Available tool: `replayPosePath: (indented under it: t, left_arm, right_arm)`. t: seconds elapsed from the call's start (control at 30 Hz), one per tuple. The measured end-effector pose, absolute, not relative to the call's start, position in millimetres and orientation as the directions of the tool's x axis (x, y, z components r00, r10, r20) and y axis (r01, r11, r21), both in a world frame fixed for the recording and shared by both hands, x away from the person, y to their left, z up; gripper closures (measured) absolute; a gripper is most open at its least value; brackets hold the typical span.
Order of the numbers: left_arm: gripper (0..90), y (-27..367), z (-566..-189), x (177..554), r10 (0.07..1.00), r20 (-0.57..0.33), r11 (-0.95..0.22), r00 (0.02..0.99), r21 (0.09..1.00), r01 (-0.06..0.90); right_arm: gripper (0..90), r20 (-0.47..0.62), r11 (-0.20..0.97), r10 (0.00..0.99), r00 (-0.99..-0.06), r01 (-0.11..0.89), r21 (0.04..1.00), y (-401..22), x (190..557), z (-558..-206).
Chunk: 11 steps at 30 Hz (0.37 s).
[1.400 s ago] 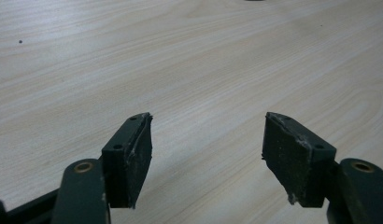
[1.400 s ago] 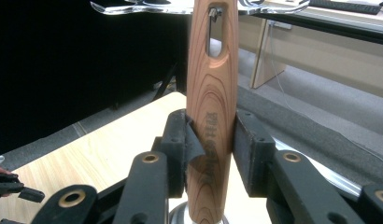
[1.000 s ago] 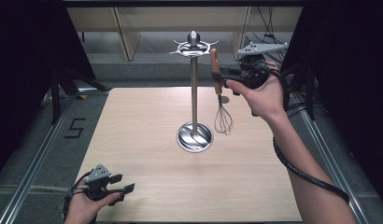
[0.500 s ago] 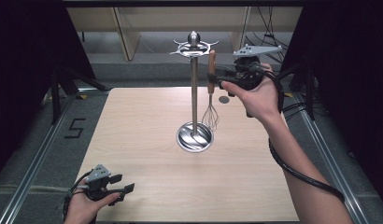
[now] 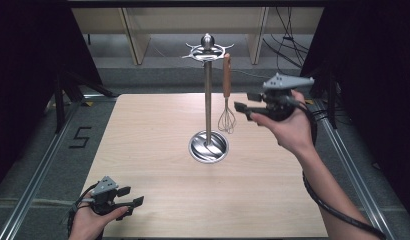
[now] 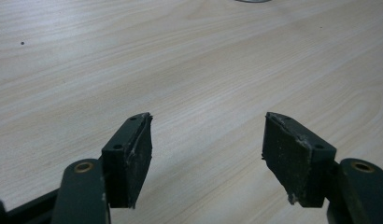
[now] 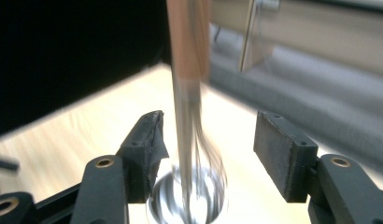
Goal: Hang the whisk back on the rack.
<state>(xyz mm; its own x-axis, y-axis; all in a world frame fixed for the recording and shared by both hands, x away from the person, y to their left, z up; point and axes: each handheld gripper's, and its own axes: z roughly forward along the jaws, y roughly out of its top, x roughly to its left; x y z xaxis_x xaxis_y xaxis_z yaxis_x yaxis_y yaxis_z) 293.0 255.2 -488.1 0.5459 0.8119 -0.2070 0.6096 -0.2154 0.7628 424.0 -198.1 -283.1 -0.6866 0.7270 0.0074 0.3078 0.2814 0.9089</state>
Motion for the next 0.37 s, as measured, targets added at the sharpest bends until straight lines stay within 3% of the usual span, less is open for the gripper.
replayPosePath:
  t: [0.1,0.13,0.27,0.37]
  left_arm:
    - [32.3,255,-488,293,0.811,-0.204,-0.216,0.548,0.766,0.606]
    - [32.3,258,-486,293,0.803,-0.172,-0.263,0.570,0.756,0.599]
    - [32.1,255,-487,294,0.816,-0.204,-0.212,0.540,0.765,0.609]
    - [31.9,254,-487,294,0.815,-0.209,-0.204,0.540,0.769,0.606]
  right_arm:
    - [43.0,0.022,0.313,0.734,-0.679,0.366,0.876,-213,416,-323]
    - [43.1,0.059,0.293,0.748,-0.661,0.409,0.864,-217,410,-344]
    - [44.1,0.143,0.299,0.765,-0.628,0.543,0.785,-238,388,-419]
    - [44.1,0.169,0.301,0.769,-0.617,0.582,0.755,-245,380,-440]
